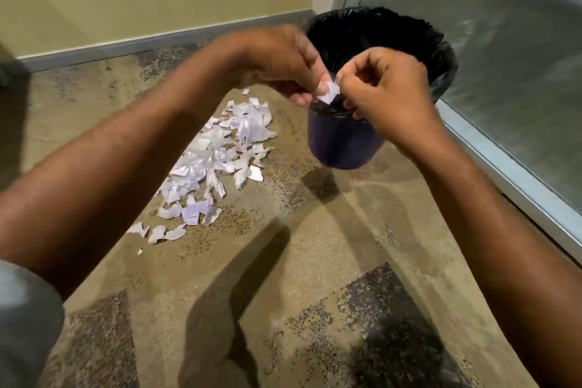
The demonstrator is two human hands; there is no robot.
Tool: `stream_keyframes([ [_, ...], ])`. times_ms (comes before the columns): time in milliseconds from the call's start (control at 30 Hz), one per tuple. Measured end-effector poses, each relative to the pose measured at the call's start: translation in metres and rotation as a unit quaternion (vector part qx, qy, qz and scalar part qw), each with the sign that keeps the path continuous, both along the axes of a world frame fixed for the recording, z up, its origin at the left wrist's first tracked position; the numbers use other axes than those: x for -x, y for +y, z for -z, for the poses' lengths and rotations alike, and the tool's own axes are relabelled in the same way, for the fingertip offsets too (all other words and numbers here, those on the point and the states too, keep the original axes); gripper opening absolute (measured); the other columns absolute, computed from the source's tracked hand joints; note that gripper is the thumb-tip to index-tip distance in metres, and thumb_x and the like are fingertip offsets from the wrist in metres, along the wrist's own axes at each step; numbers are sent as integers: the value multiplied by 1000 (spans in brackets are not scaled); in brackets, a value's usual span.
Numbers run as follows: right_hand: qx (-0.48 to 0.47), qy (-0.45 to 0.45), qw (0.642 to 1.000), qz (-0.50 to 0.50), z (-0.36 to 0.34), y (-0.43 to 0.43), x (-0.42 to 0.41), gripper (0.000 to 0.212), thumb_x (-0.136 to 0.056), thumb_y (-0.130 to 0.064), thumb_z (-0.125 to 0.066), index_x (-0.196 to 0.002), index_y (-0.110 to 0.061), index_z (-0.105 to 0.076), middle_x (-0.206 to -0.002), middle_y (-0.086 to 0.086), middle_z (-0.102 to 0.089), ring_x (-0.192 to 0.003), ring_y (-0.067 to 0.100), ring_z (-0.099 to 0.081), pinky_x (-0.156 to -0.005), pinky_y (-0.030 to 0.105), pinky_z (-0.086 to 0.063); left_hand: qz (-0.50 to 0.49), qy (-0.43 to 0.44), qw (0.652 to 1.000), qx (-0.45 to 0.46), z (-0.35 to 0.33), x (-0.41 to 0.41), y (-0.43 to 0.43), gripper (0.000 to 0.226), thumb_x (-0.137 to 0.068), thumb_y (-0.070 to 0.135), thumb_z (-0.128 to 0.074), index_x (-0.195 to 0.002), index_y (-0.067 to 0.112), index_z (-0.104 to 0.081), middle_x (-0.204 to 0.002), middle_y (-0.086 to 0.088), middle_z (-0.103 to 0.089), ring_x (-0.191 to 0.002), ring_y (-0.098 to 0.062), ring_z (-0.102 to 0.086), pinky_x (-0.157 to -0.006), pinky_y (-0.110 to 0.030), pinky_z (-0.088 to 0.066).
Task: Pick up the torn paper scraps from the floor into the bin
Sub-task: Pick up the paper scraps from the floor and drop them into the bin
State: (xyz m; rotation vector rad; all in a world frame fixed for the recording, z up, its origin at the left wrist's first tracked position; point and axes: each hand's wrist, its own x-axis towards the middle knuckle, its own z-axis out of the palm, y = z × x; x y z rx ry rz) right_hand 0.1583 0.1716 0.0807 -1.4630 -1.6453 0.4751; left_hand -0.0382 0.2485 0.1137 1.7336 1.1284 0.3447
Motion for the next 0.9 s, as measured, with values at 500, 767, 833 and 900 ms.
stream_keyframes([
  [500,80,-57,986,138,-9,84,-57,22,-84,-21,-72,-63,-16,-70,-66,8,-76,-61,21,-76,-63,35,-64,-253,-125,955,-90,-14,-49,51,21,-103,-1,-51,-116,-1,-68,-91,-13,-68,-58,-15,-66,-52,-26,-58],
  [767,34,-129,973,189,-36,90,-12,15,-80,-25,-75,-95,-24,-74,-93,-4,-75,-91,21,-72,-81,35,-60,-364,-28,928,-73,16,67,60,11,-97,2,-58,-90,4,-65,-83,-17,-68,-46,-19,-55,-38,-16,-36],
  [833,16,-137,981,136,-50,88,28,18,-87,-24,-77,-104,-27,-72,-101,-5,-72,-96,17,-69,-81,35,-57,-371,18,927,-47,33,103,54,11,-101,2,-56,-92,4,-63,-84,-16,-66,-51,-18,-55,-36,-16,-40],
  [900,20,-126,990,64,-60,85,74,13,-94,-30,-77,-105,-23,-76,-98,-3,-74,-91,15,-71,-79,35,-61,-346,67,936,-8,54,136,47,20,-105,2,-56,-85,4,-59,-86,-16,-65,-60,-20,-59,-46,-26,-53],
])
